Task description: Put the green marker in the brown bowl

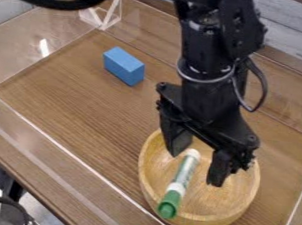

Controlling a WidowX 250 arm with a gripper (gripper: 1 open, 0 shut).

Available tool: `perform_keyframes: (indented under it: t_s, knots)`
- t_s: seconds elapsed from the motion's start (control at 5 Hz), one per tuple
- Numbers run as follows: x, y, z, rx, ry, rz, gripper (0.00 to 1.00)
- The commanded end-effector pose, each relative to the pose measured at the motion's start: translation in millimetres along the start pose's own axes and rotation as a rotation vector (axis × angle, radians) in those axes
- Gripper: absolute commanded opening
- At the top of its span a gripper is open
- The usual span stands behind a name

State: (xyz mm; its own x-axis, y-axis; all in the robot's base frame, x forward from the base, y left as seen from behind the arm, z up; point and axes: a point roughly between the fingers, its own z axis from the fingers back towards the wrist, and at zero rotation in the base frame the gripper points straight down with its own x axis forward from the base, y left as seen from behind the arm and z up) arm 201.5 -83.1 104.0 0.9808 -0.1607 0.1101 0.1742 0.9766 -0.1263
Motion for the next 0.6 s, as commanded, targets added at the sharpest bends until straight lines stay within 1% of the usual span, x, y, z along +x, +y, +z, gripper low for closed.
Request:
perform_keyframes:
  t_s: [0.0,0.4]
  knots:
    - [5.7,2.7,5.3,-0.005,-0.028,0.005,1.0]
    - [6.3,8.5,3.3,-0.005,-0.019,0.006,1.0]
